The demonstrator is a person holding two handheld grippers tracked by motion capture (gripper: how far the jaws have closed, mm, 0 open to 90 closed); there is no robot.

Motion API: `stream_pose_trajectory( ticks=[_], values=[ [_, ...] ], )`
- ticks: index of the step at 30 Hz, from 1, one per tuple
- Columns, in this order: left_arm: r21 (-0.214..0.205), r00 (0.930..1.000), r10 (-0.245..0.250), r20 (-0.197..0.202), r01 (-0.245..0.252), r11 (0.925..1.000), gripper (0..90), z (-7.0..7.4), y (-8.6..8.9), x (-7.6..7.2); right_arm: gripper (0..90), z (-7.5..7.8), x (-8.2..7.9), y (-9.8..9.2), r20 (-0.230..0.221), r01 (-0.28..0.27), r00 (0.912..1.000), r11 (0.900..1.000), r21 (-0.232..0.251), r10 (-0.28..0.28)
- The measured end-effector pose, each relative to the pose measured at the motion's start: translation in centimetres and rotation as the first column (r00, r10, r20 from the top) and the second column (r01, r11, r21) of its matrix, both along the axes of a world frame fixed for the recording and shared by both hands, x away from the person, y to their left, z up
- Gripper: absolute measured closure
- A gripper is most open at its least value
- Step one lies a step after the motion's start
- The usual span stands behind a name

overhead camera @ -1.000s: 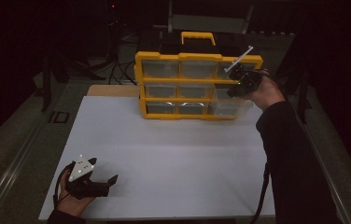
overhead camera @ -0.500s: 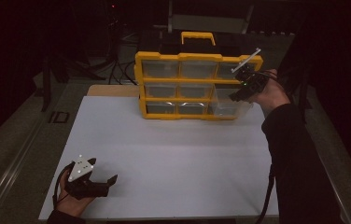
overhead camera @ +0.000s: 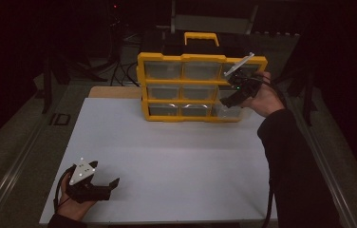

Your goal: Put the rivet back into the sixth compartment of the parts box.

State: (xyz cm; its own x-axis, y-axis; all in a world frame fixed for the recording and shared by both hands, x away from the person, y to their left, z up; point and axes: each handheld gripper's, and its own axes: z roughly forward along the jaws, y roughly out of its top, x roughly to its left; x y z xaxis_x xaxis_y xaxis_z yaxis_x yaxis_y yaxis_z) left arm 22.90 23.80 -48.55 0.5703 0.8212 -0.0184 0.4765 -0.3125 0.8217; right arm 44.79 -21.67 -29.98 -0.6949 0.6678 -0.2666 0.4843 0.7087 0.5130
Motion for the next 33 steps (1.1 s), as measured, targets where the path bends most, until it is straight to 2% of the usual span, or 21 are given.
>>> stream_pose_trajectory(
  ticks=[7,14,17,25,28,31,33],
  values=[
    [-0.002,1.0000,0.001,0.002,-0.001,1.0000,1.7,0.0,0.0,0.0,11.5,-0.7,-1.0,3.1,0.021,-0.097,0.9952,0.9940,0.052,0.096],
    [-0.003,1.0000,0.001,0.004,-0.001,1.0000,1.7,0.0,0.1,0.0,11.6,-2.8,-2.4,6.3,0.021,-0.188,0.9823,0.9773,0.099,0.186],
    [-0.003,1.0000,0.000,0.005,0.000,1.0000,1.7,0.1,0.1,0.0,11.6,-4.0,-2.9,7.1,0.019,-0.218,0.9760,0.9694,0.114,0.217],
    [0.000,1.0000,0.000,0.003,0.000,1.0000,1.7,0.1,0.0,0.0,11.4,-6.6,-4.6,8.1,0.012,-0.250,0.9678,0.9549,0.160,0.251],
    [0.000,1.0000,0.000,0.007,0.000,1.0000,1.7,0.1,0.1,0.0,11.0,-7.6,-5.3,8.4,0.008,-0.251,0.9674,0.9540,0.164,0.253],
    [-0.003,1.0000,0.003,0.008,-0.003,1.0000,1.7,0.1,0.1,-0.1,10.7,-8.9,-6.2,8.3,0.002,-0.249,0.9672,0.9486,0.195,0.254],
    [-0.003,1.0000,0.004,0.008,-0.004,1.0000,1.7,0.1,0.1,-0.1,10.5,-9.9,-6.8,8.1,0.003,-0.243,0.9692,0.9518,0.188,0.246]
  ],
)
